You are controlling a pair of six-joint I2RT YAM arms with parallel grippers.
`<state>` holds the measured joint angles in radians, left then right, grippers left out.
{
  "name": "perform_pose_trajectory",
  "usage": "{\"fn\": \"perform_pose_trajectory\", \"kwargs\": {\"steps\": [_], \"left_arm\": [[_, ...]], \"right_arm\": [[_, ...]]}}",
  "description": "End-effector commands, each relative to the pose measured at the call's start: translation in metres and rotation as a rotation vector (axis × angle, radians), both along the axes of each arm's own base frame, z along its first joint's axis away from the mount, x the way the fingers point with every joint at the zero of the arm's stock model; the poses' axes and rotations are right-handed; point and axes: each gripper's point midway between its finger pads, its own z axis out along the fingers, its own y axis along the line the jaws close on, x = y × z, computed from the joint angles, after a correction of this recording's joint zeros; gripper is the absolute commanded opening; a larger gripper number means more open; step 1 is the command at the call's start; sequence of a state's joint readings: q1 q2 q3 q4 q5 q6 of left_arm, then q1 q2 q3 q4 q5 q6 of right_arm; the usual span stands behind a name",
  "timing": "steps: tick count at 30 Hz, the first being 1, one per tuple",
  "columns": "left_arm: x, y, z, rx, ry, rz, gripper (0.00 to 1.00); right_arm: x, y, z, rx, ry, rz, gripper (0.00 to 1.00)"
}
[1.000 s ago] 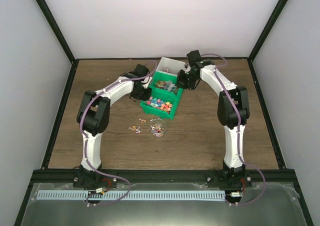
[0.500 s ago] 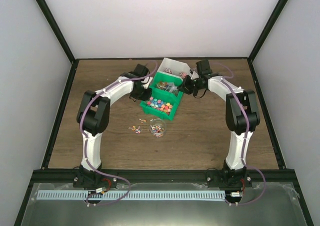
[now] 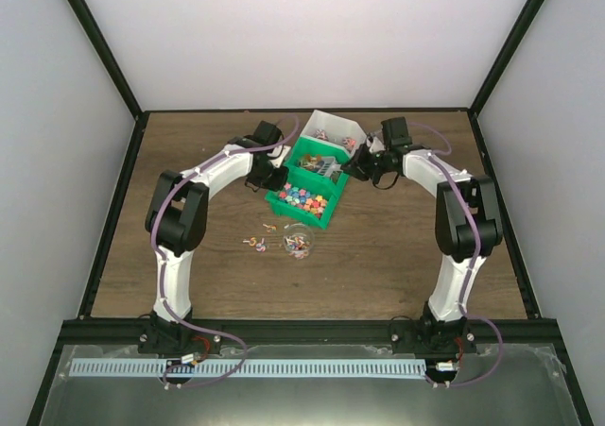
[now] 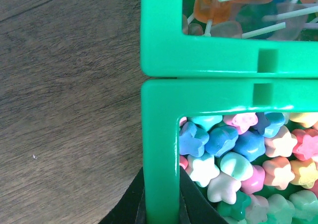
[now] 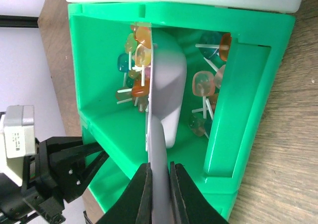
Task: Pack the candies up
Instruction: Scoop the fake candies from the storage box.
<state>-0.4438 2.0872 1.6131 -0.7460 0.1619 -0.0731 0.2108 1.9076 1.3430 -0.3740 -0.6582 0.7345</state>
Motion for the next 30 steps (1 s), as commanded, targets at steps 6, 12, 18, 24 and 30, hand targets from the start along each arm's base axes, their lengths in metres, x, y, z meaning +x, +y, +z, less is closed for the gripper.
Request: {"fn": "perform_pose_trajectory", "kwargs": {"steps": [6, 12, 18, 24, 30], "left_arm": [[0.001, 0.004, -0.025, 0.024, 0.049, 0.036, 0.04], [0.0, 0.005, -0.025, 0.028, 0.05, 0.038, 0.04], [-0.001, 0.005, -0.025, 0.022, 0.053, 0.036, 0.04], [0.0, 0.005, -0.025, 0.023, 0.052, 0.037, 0.04], [-0.001, 0.004, -0.025, 0.019, 0.056, 0.035, 0.04]], "right_arm": [[-0.021, -0.006, 0.039, 0.066, -0.048, 0.042, 0.01], [-0.028, -0.014, 0.043, 0.06, -0.067, 0.038, 0.01], [-0.027, -0.027, 0.047, 0.021, -0.1, 0.018, 0.01], [-0.026, -0.034, 0.062, 0.017, -0.196, 0.035, 0.01], [-0.025, -0.04, 0.069, -0.045, -0.277, 0.049, 0.01]]}}
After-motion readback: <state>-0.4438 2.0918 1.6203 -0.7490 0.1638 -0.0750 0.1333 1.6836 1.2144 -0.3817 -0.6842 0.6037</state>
